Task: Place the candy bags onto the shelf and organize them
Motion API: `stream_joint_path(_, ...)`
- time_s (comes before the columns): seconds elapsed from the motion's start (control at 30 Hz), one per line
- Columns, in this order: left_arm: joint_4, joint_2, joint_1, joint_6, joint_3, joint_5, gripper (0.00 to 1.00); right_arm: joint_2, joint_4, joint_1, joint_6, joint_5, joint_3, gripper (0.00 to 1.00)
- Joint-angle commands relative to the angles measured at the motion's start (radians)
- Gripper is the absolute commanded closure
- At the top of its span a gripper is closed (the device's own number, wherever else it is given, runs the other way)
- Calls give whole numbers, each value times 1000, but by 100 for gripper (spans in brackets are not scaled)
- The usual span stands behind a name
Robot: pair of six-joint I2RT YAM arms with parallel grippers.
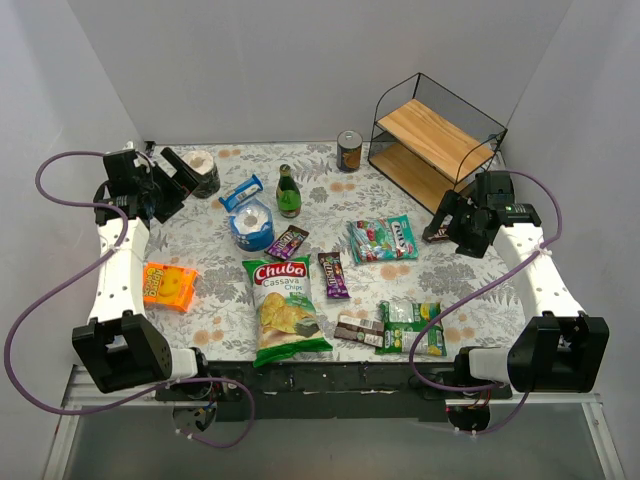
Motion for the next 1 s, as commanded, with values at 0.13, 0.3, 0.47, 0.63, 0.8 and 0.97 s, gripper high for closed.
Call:
stream_joint_path(0.13,13,-58,2,25,23,133,2,9,-18,-5,-7,-2,19,4)
stream_joint_path(0.3,71,-49,2,5,36,245,2,-29,-5,-7,-8,-16,-6,5)
stream_joint_path(0.47,134,-43,2,-19,54,383,2,-61,-26,-7,-2,0,-17,5)
stream_joint_path(0.63,252,-49,-19,-53,39,596,2,-104,-49,-7,7,-13,-46,5)
stream_joint_path(0.8,340,-40,-119,-70,54,713,2,-155,-115,-7,25,20,-76,5)
stream_joint_path(0.97,401,-41,-274,-102,10,672,2,-182,-189,-8,50,62,-110,6)
